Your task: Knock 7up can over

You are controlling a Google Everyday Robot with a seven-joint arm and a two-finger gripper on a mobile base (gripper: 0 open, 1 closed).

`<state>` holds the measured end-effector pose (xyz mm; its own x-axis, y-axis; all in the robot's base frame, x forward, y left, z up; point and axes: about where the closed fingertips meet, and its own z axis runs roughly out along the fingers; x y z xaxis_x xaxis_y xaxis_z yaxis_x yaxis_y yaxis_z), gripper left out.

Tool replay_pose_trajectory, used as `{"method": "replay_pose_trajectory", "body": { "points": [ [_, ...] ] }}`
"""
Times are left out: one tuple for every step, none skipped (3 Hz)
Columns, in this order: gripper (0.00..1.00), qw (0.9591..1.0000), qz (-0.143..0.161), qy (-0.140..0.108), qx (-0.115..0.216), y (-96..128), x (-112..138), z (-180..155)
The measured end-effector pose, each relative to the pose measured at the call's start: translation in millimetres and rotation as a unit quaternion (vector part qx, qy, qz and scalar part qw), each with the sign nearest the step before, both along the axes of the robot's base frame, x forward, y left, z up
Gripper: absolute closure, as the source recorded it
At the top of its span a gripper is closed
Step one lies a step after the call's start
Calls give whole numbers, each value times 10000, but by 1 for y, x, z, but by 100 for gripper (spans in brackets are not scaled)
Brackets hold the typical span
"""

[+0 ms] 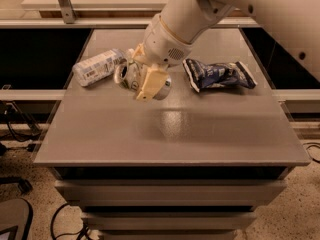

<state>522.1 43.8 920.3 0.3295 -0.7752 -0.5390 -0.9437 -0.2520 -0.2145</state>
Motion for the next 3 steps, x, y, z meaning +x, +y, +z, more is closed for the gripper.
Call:
{"method": "replay_pose_trajectory", "body": {
  "points": [
    [100,9989,-68,98,-462,7,-2,-6],
    [100,9965,-147,153,-813,11,-2,-12],
    [100,9931,-225,174,-1138,14,-1,-17]
  ]
}}
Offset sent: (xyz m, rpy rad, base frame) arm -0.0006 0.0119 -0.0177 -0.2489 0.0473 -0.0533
